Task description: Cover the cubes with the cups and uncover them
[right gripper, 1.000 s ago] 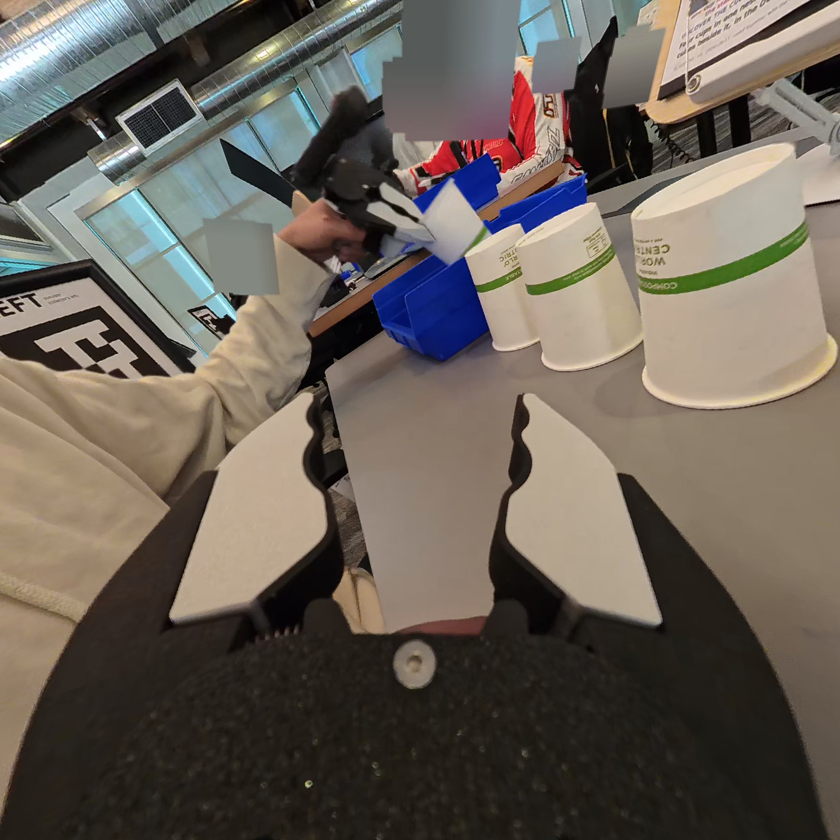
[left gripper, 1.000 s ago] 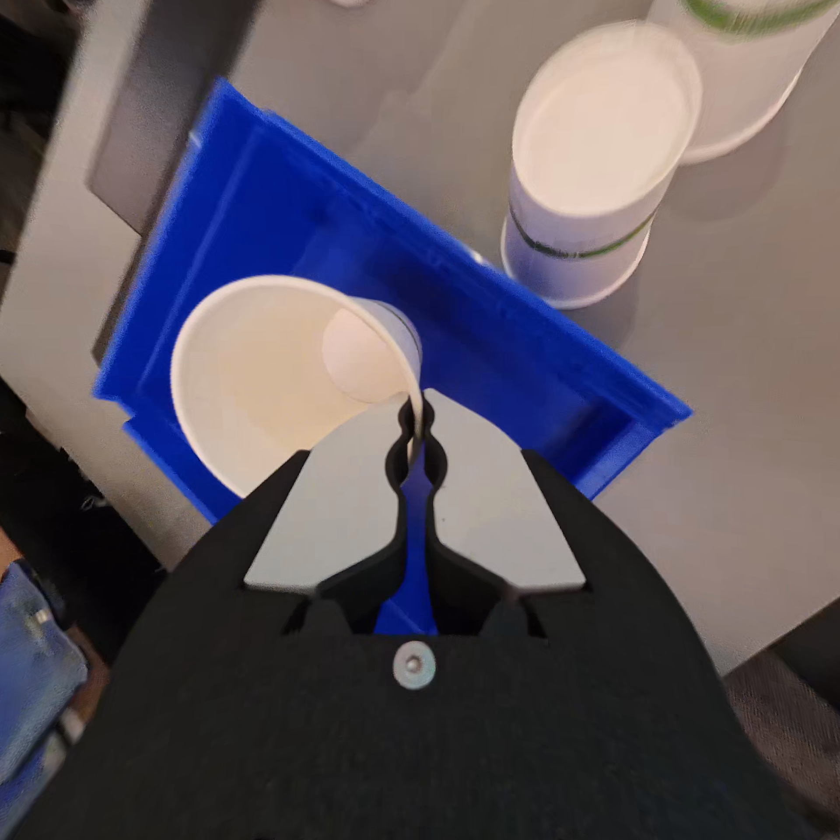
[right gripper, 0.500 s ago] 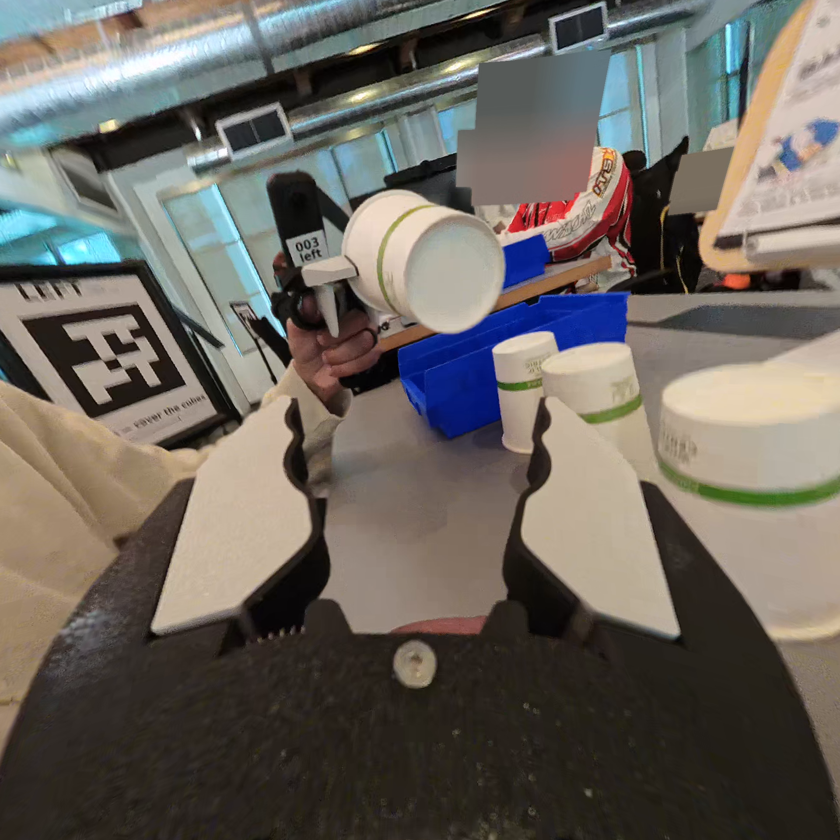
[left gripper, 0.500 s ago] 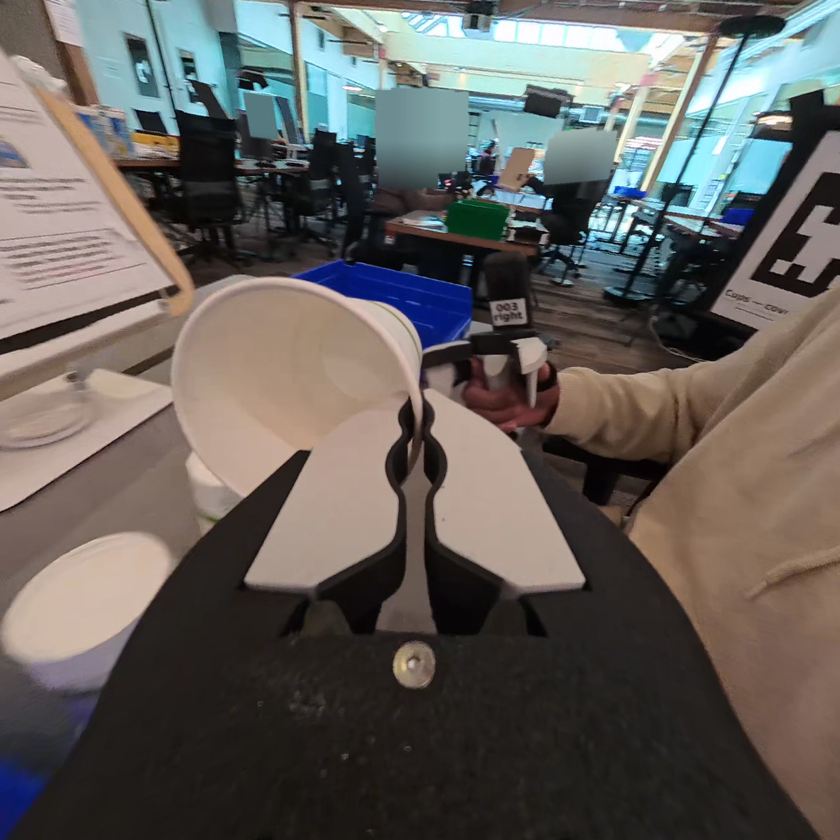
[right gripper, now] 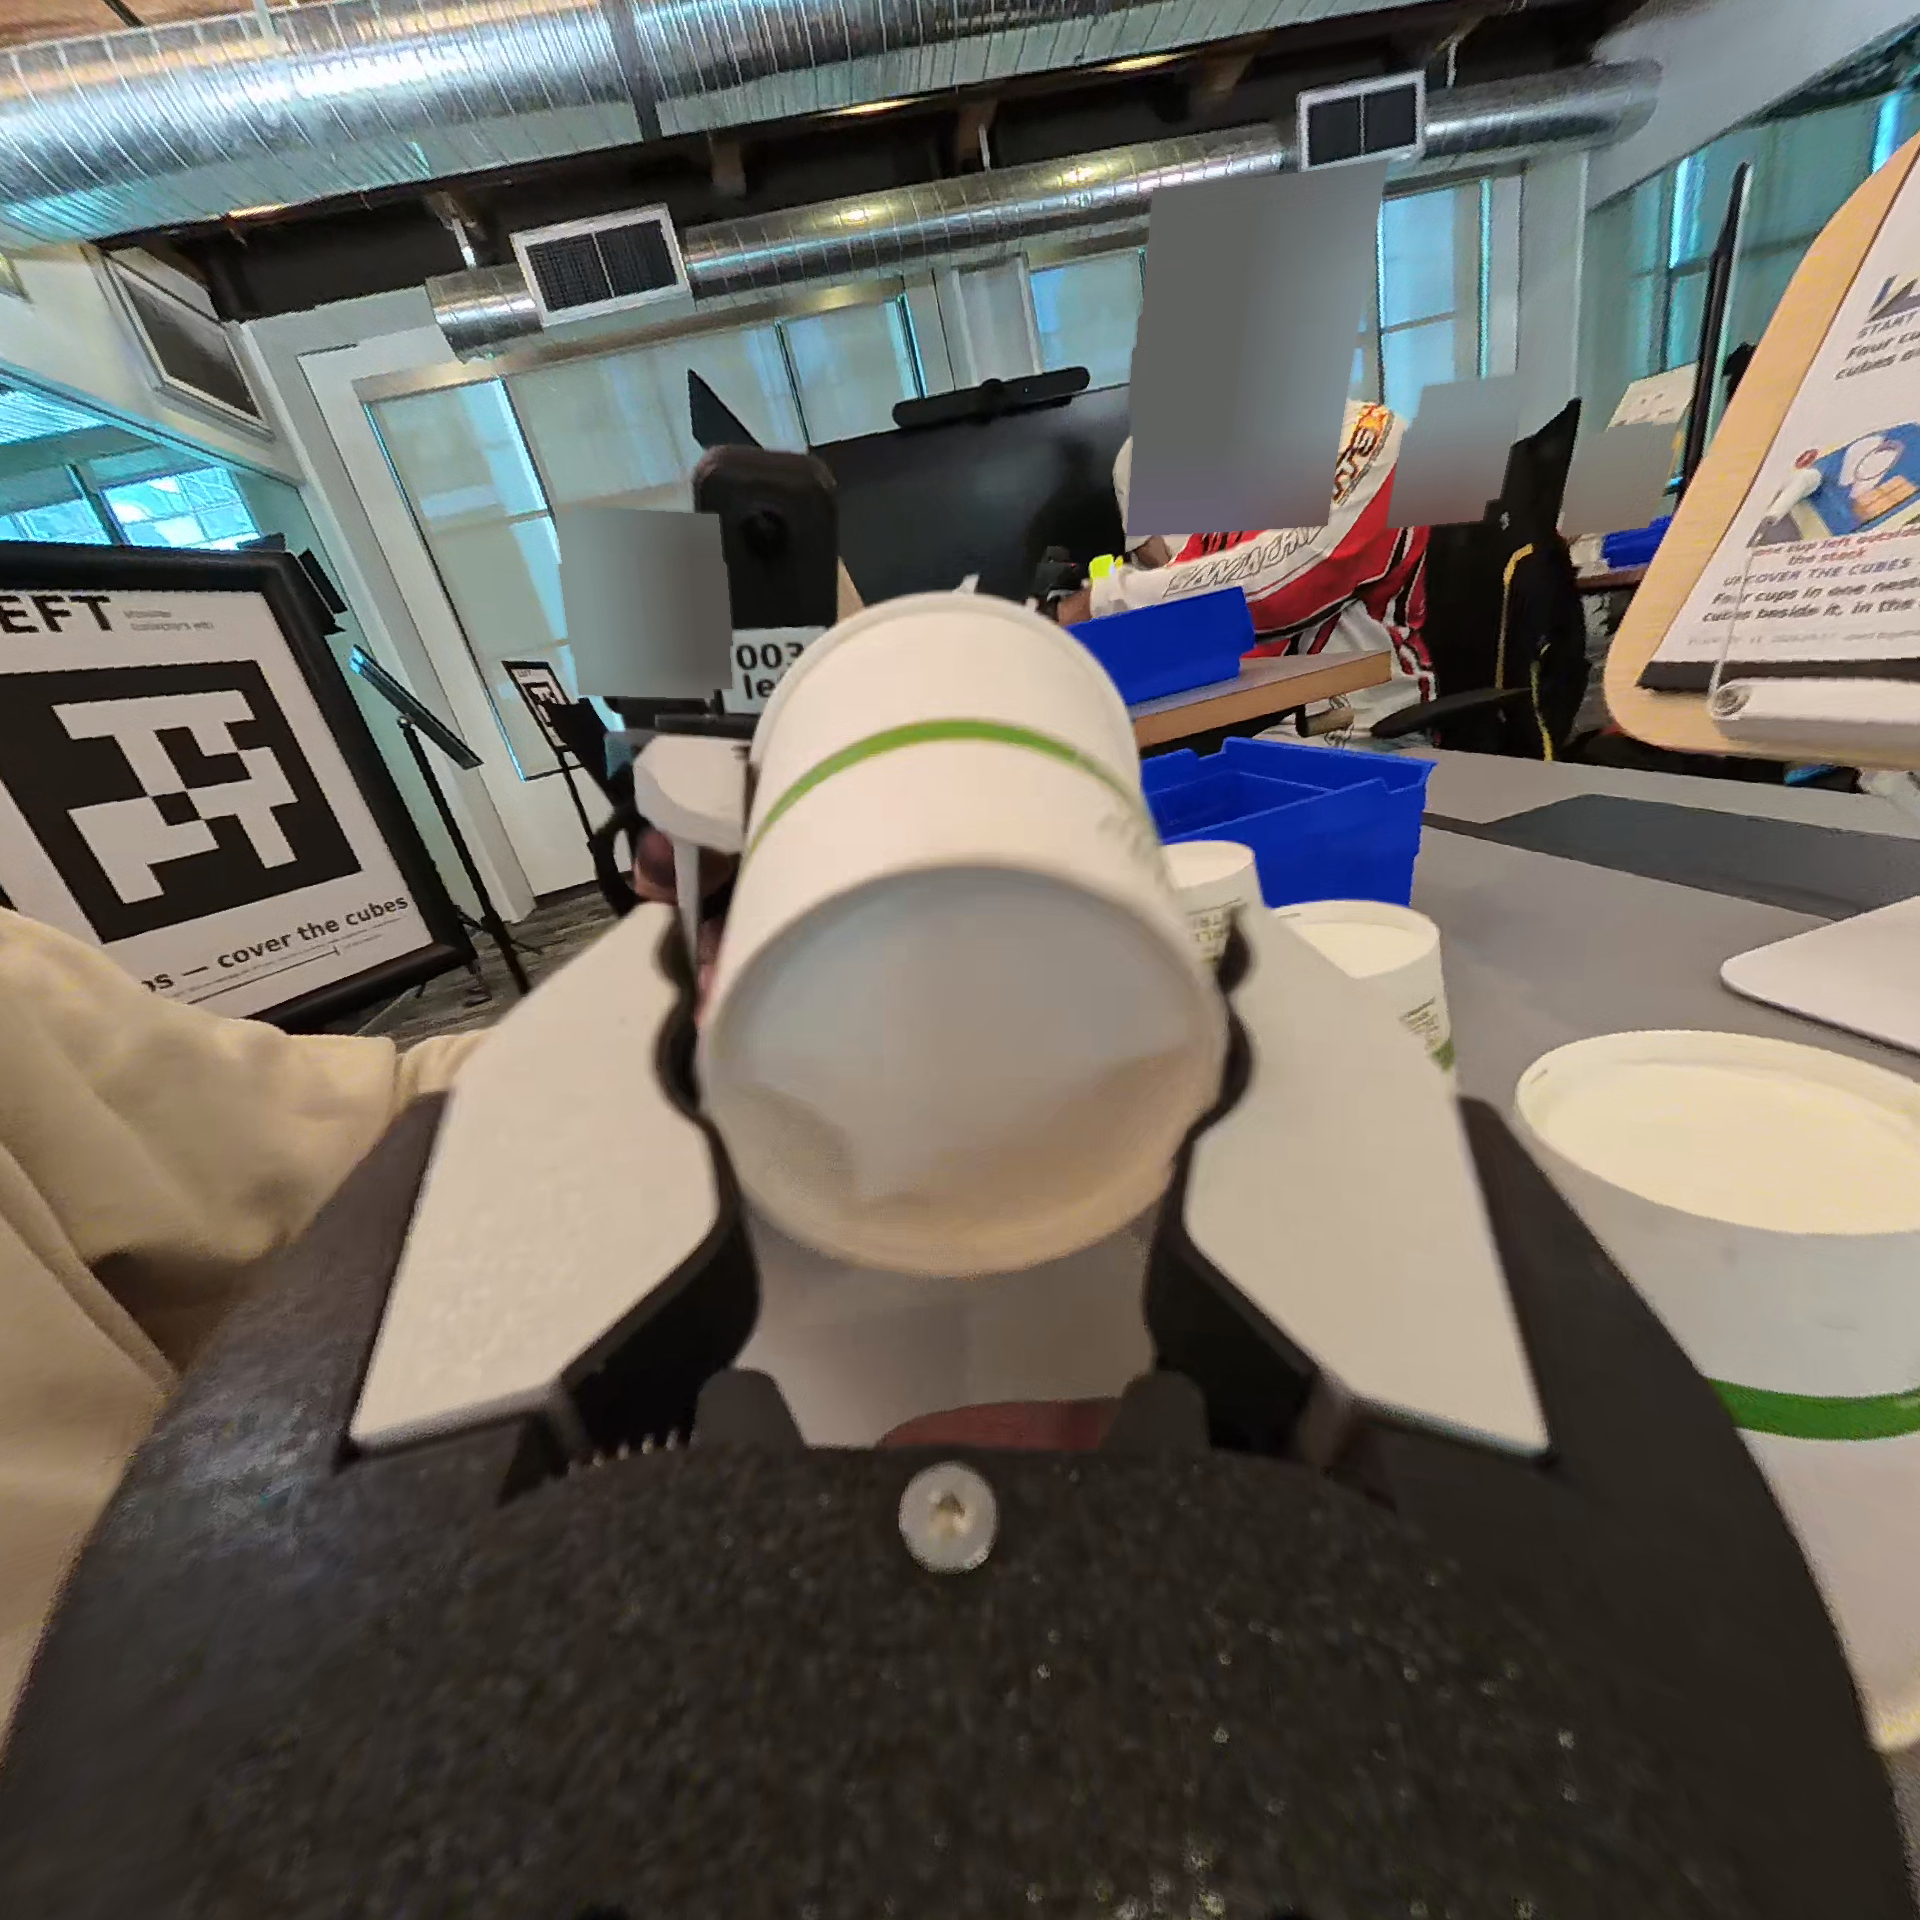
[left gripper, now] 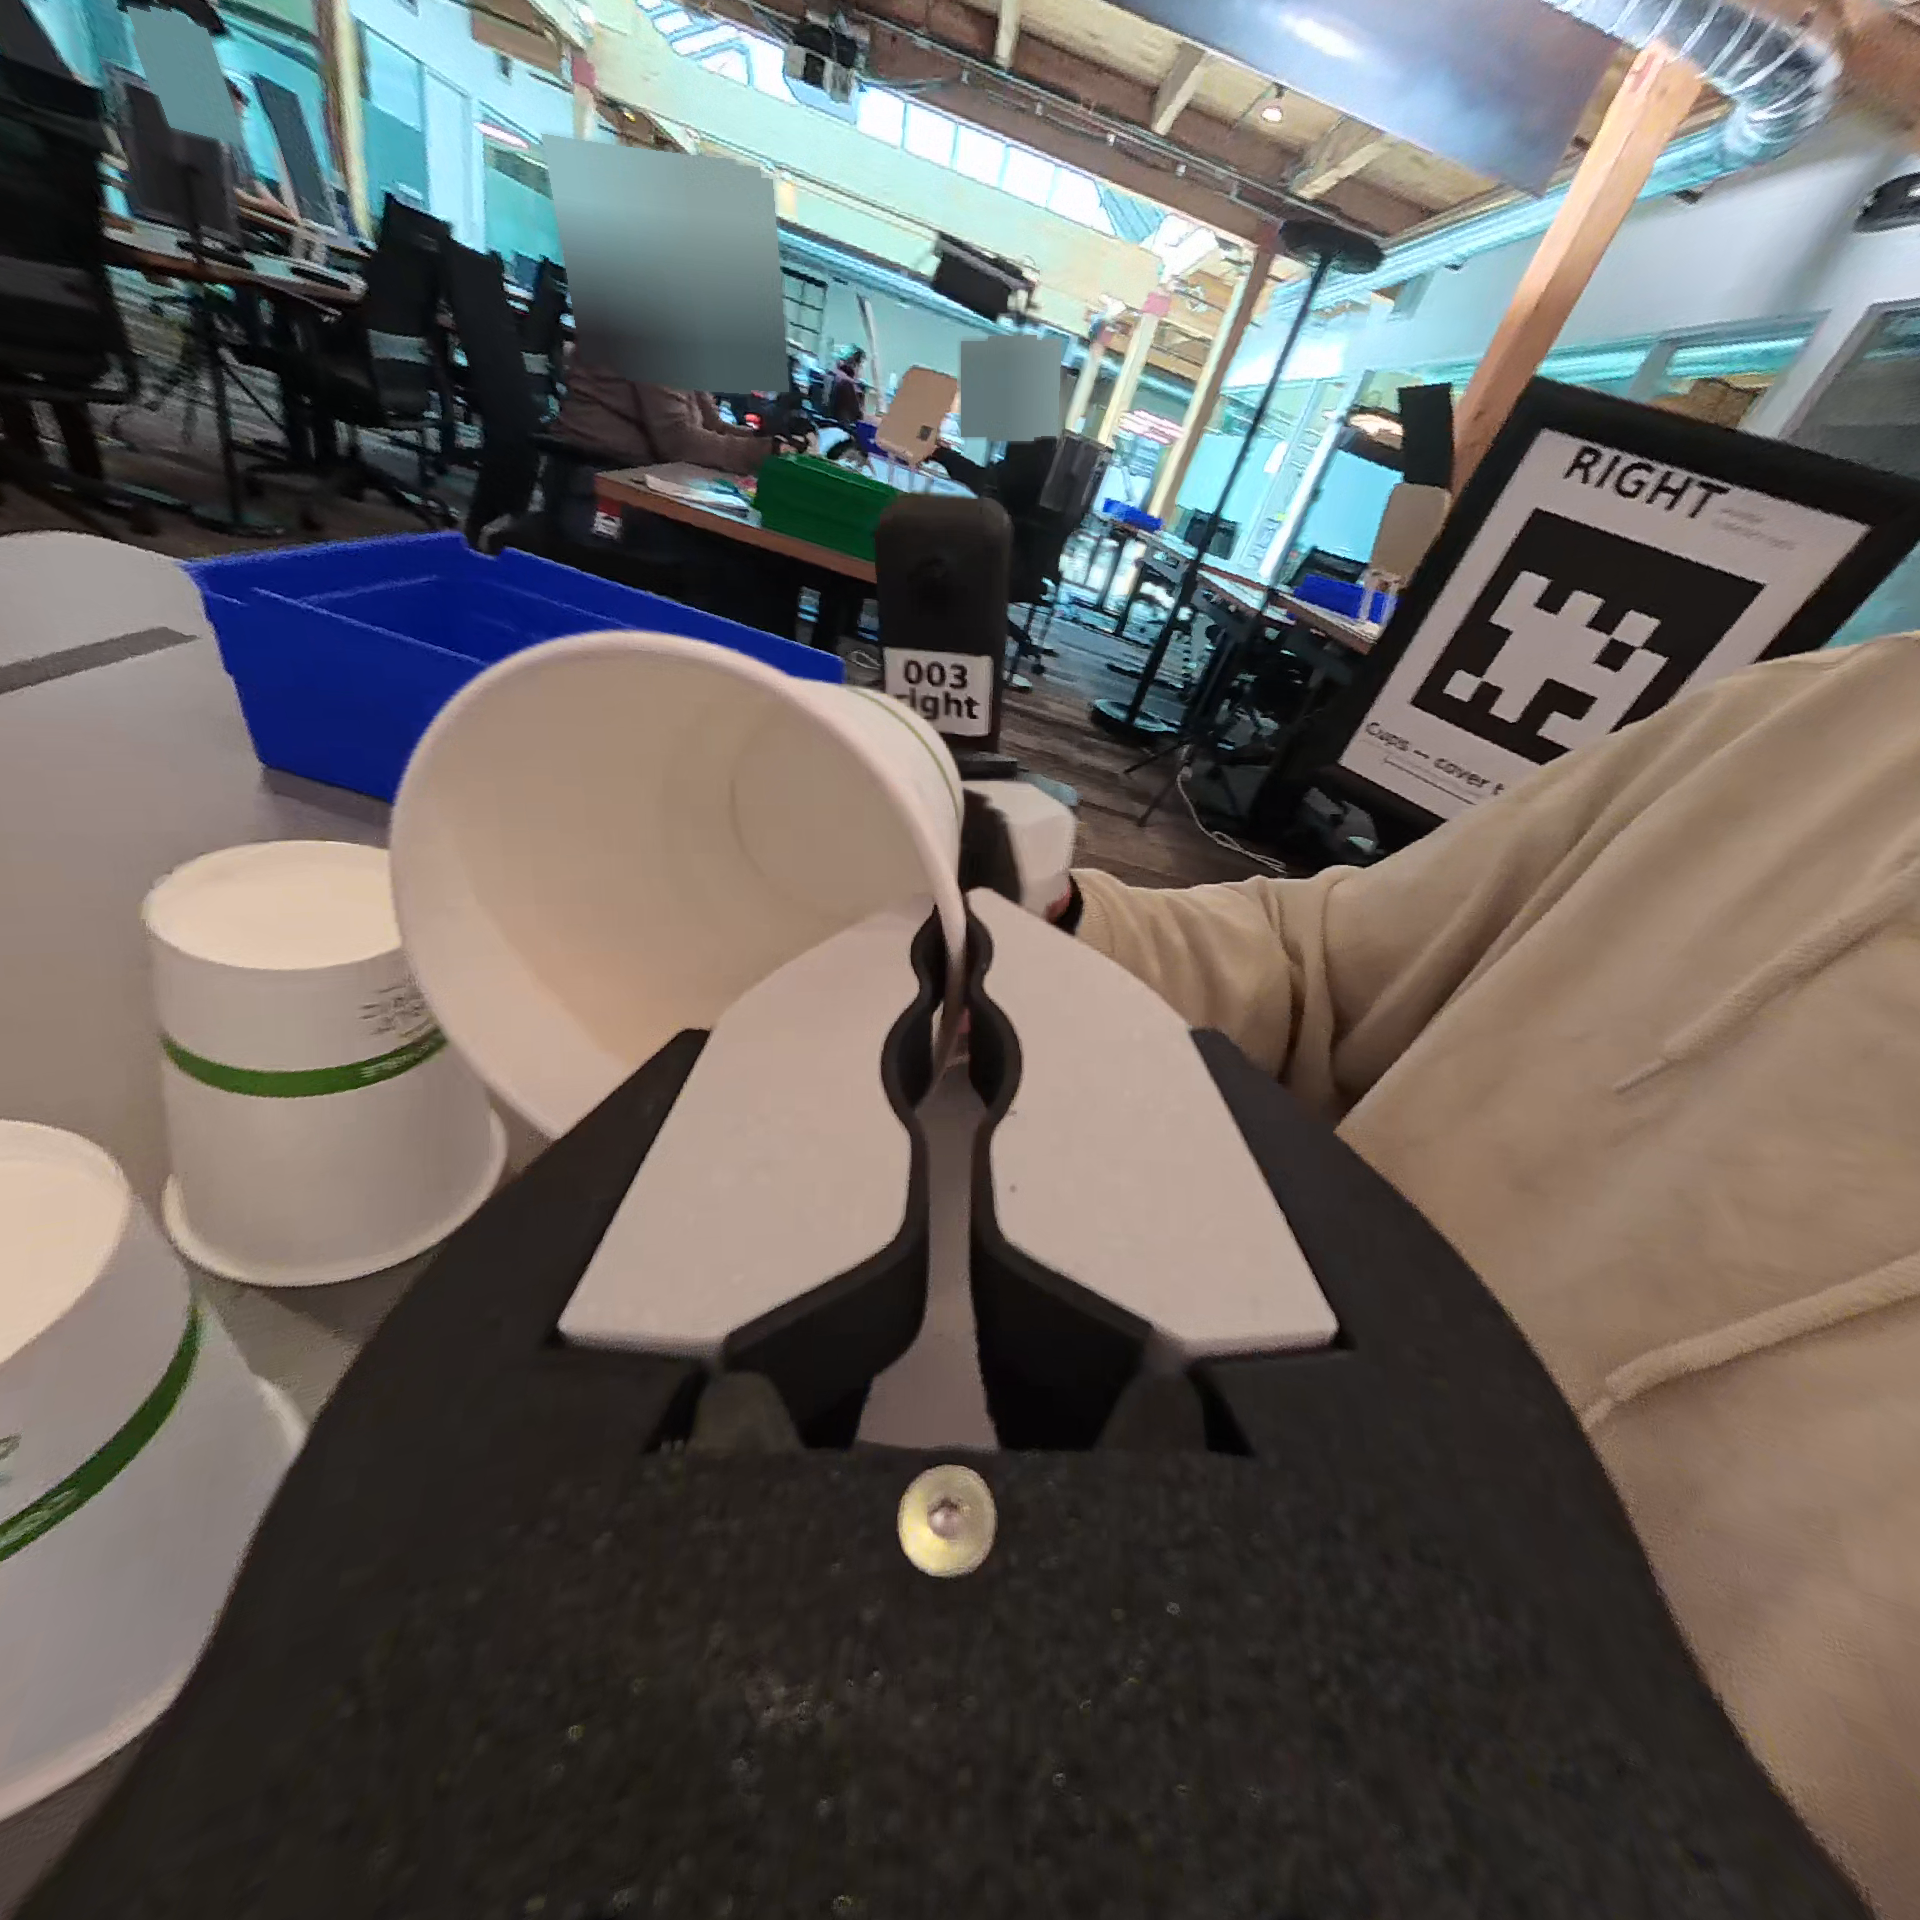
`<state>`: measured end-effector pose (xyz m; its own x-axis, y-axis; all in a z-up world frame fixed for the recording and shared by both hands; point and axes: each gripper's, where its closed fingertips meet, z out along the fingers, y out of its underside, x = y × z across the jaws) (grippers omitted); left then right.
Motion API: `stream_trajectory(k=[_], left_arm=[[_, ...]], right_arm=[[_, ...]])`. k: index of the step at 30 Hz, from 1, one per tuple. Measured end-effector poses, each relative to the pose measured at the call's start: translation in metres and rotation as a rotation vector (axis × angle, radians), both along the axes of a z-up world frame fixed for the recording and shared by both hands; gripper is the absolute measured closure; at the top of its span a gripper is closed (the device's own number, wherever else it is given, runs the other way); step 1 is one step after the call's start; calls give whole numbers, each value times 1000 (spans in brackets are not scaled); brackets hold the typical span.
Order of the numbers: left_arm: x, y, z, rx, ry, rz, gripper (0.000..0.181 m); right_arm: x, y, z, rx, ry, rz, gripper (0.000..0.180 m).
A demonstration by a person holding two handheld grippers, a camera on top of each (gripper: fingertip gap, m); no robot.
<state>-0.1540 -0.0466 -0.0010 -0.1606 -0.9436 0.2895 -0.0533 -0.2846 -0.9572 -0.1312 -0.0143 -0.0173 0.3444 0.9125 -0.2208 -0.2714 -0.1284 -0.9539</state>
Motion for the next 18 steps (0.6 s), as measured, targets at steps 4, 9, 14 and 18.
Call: stream_trajectory(k=[4, 9, 14, 18], left_arm=[[5, 0, -7, -18, 17, 19, 174], [-23, 23, -19, 77, 175, 333, 111], [-100, 74, -79, 248, 504, 1119, 104], [-78, 58, -96, 170, 514, 1051, 94]], right_arm=[[8, 2, -4, 3, -43, -33, 88], [30, 8, -14, -47, -89, -105, 89], [54, 6, -20, -83, -87, -150, 89], [73, 11, -6, -83, -214, -202, 88]])
